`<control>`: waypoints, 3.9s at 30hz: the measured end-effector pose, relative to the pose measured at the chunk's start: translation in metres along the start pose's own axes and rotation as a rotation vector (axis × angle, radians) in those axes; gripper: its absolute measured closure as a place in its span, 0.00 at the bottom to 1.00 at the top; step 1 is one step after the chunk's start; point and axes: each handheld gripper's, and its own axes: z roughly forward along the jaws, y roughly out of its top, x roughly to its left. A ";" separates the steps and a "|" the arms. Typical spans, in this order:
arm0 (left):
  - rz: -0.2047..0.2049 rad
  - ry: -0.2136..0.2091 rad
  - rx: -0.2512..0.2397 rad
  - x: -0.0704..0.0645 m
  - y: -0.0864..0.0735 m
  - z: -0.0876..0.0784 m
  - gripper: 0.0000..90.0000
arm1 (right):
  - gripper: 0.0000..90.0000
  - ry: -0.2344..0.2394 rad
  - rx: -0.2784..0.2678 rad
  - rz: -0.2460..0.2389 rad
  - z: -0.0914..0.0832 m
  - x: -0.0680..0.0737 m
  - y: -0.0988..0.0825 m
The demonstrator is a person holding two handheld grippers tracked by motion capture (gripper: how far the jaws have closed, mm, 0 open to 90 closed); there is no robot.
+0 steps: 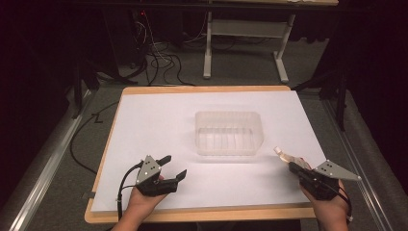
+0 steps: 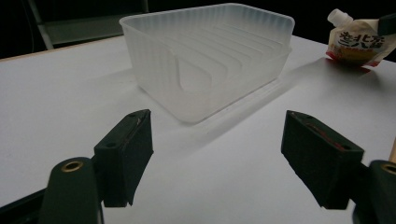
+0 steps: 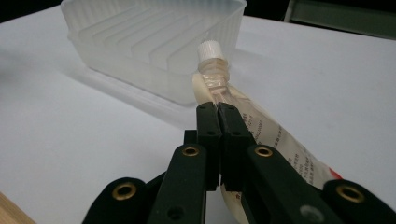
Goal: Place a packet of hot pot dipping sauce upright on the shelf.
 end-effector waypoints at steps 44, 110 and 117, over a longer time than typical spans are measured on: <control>0.032 0.037 -0.024 0.004 -0.003 -0.017 0.27 | 0.99 -0.029 -0.235 0.076 -0.009 -0.017 0.017; 0.086 -0.034 0.000 -0.004 0.002 -0.006 0.27 | 0.46 -0.071 -0.108 0.103 -0.011 -0.003 -0.005; 0.086 -0.034 0.000 -0.003 0.002 -0.006 0.27 | 0.74 -0.137 -0.130 0.115 -0.014 -0.004 -0.005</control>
